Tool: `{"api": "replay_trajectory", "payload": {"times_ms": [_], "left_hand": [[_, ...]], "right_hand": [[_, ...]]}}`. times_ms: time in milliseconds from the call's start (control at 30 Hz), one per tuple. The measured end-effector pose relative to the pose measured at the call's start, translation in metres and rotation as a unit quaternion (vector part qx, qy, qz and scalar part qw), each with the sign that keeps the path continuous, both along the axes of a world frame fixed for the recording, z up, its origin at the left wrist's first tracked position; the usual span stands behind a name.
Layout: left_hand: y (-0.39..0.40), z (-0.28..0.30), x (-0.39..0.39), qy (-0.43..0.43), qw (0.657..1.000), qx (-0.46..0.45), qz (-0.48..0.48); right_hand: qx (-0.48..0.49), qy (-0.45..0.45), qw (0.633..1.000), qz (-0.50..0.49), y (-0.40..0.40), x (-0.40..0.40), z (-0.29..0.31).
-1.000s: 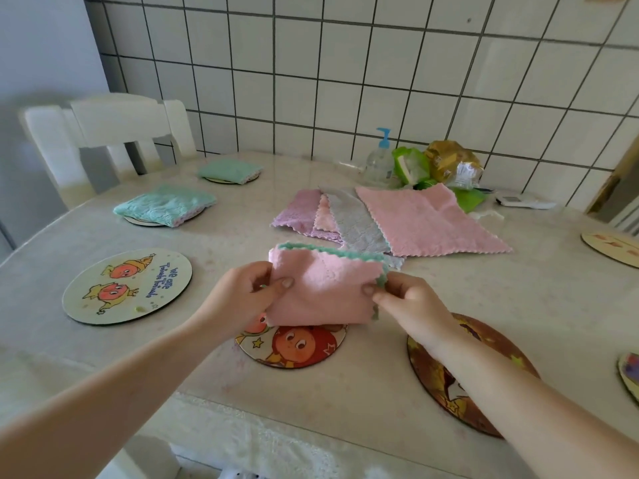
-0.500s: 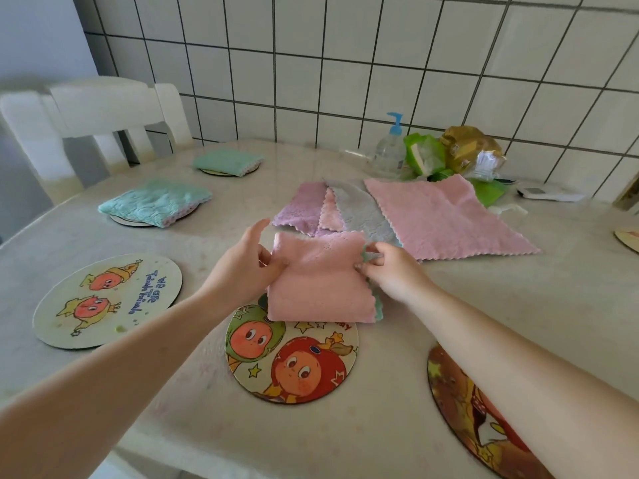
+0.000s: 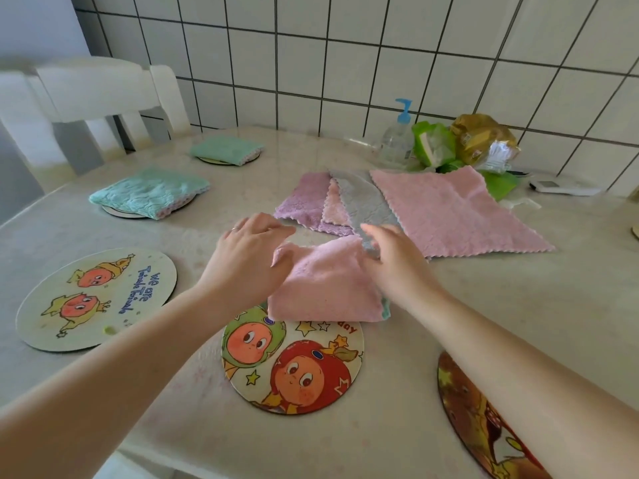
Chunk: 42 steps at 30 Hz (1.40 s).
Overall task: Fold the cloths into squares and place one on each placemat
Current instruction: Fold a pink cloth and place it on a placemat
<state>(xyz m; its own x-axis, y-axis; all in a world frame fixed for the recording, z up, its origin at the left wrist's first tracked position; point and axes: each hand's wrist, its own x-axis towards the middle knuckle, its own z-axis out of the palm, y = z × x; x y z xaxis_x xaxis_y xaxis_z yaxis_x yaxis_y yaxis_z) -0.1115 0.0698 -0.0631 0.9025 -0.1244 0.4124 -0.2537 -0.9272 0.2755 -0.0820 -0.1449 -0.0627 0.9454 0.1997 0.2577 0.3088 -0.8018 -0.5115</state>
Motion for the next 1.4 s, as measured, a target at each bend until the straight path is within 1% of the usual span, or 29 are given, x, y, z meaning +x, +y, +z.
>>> {"api": "replay_trajectory", "payload": {"times_ms": [67,100,200,267,333,467,600,700,767,833,900,967,1033,1133,1200,1300,1400], "left_hand": [[-0.013,0.003,-0.004,0.014,0.998,0.040,-0.049],[-0.021,0.003,-0.005,0.038,0.995,0.060,-0.067],[-0.033,-0.008,-0.004,0.104,0.984,0.112,-0.093],[-0.031,-0.017,-0.005,0.146,0.976,0.137,-0.086],[-0.025,-0.022,-0.005,0.192,0.969,0.144,-0.063],[-0.018,-0.025,-0.004,0.223,0.964,0.142,-0.031],[-0.015,-0.028,-0.001,0.225,0.967,0.118,-0.030],[-0.016,-0.028,0.002,0.223,0.968,0.107,-0.032],[-0.013,-0.026,-0.001,0.216,0.972,0.093,-0.027],[-0.006,-0.023,-0.007,0.185,0.981,0.061,-0.002],[0.004,-0.018,-0.016,0.161,0.986,0.035,0.032],[0.012,-0.015,-0.023,0.179,0.983,-0.003,0.044],[0.014,-0.014,-0.026,0.206,0.977,-0.040,0.033],[0.011,-0.014,-0.025,0.227,0.972,-0.062,0.011],[0.010,-0.017,-0.023,0.234,0.968,-0.089,-0.002],[0.007,-0.016,-0.023,0.213,0.968,-0.133,-0.013],[0.002,-0.012,-0.027,0.181,0.970,-0.160,-0.018]], "right_hand": [[-0.063,-0.023,0.996,0.060,0.015,-0.012,0.005],[-0.107,-0.012,0.991,0.079,0.023,-0.016,0.005],[-0.208,0.072,0.972,0.085,0.040,-0.018,-0.001],[-0.240,0.116,0.961,0.077,0.041,-0.016,-0.008],[-0.257,0.135,0.954,0.069,0.035,-0.015,-0.013],[-0.283,0.159,0.945,0.041,0.021,-0.014,-0.017],[-0.264,0.173,0.948,0.023,0.013,-0.014,-0.020],[-0.247,0.177,0.952,0.027,0.013,-0.013,-0.020],[-0.231,0.163,0.959,0.030,0.009,-0.012,-0.017],[-0.191,0.122,0.974,0.020,-0.002,-0.014,-0.010],[-0.130,0.100,0.986,0.005,-0.015,-0.020,-0.001],[-0.099,0.112,0.989,0.003,-0.024,-0.025,0.005],[-0.083,0.127,0.988,0.013,-0.027,-0.026,0.006],[-0.036,0.149,0.988,0.035,-0.021,-0.027,0.005],[-0.022,0.159,0.986,0.044,-0.015,-0.027,0.003],[0.013,0.158,0.986,0.048,-0.010,-0.026,0.001],[0.093,0.157,0.982,0.042,-0.009,-0.028,0.003]]}}
